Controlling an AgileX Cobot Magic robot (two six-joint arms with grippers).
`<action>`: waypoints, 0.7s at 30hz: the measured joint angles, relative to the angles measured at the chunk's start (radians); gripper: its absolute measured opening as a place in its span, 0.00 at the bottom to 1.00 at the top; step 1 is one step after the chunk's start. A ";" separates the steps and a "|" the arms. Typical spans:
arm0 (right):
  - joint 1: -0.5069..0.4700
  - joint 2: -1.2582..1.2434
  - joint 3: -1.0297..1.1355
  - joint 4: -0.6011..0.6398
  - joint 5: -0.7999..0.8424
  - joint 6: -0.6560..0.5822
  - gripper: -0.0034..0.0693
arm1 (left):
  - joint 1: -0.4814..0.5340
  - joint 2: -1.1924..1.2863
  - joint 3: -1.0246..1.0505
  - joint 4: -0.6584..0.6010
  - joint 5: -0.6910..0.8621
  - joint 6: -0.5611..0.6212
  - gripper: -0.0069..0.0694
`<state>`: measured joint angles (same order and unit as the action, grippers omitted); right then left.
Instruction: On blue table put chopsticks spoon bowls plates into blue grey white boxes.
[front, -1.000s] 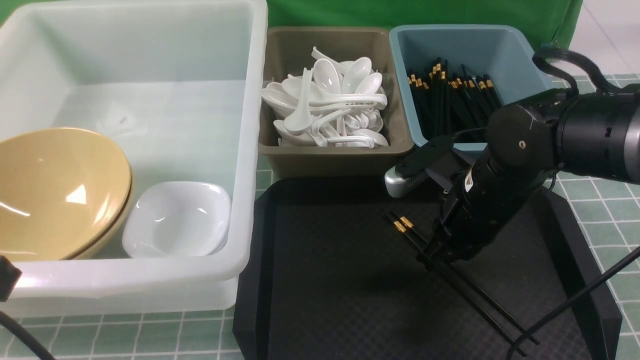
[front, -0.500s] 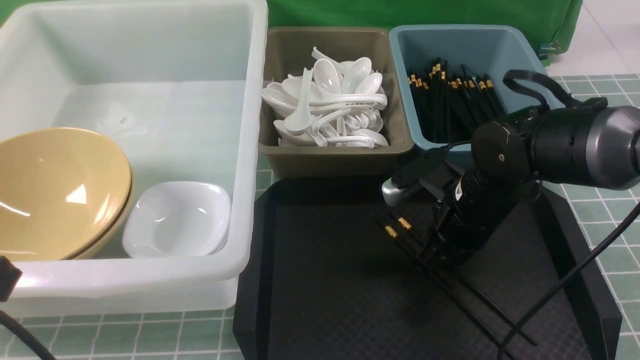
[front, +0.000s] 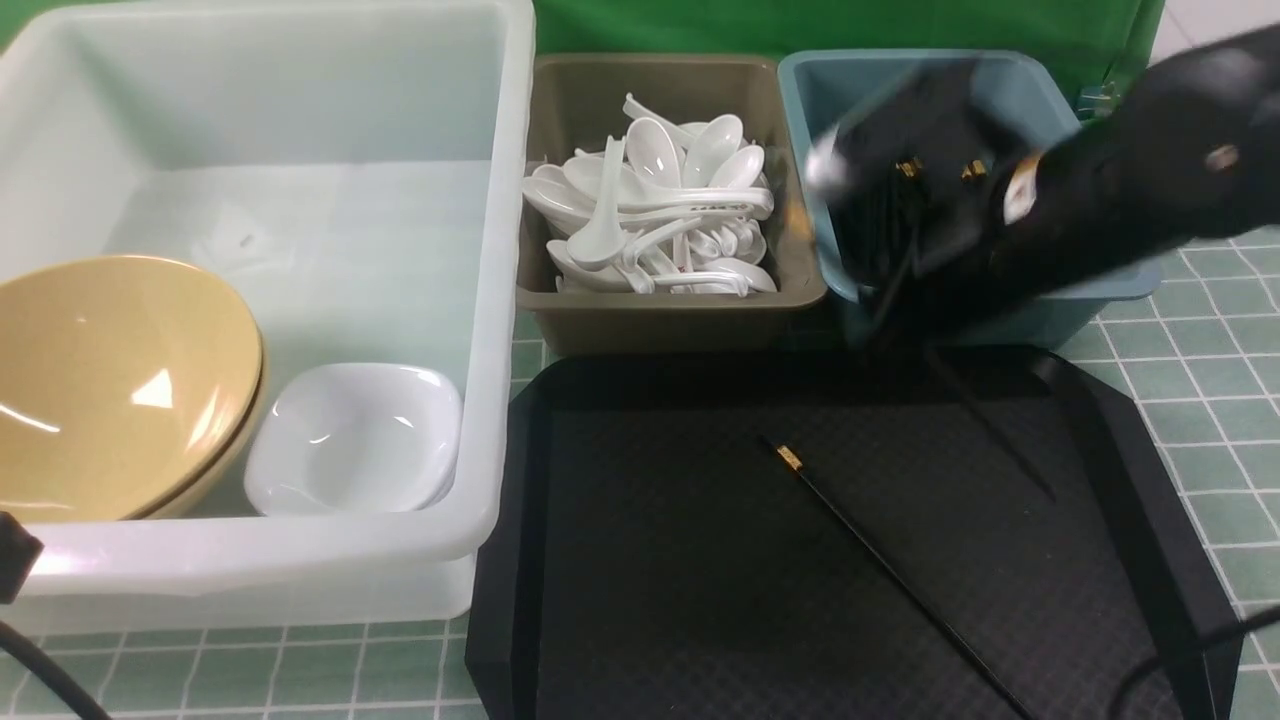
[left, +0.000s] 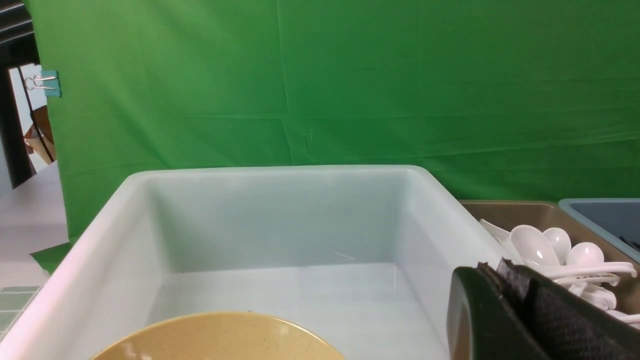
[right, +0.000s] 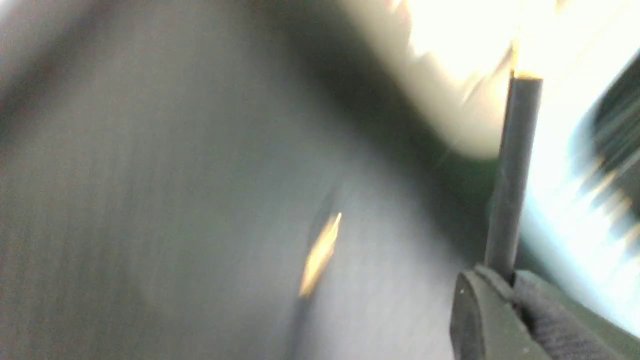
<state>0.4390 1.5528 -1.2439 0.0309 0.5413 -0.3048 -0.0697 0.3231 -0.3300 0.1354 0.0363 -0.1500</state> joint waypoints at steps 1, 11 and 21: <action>-0.023 -0.010 0.000 0.000 -0.131 -0.005 0.14 | 0.000 0.000 0.000 0.000 0.000 0.000 0.09; -0.217 0.324 -0.051 0.001 -0.791 0.186 0.17 | 0.000 0.000 0.000 -0.002 0.005 0.000 0.09; -0.228 0.369 -0.262 0.001 -0.153 0.205 0.44 | 0.000 0.000 0.000 0.005 0.011 0.000 0.09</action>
<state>0.2110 1.9221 -1.5057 0.0320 0.3883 -0.0995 -0.0697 0.3231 -0.3300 0.1406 0.0478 -0.1500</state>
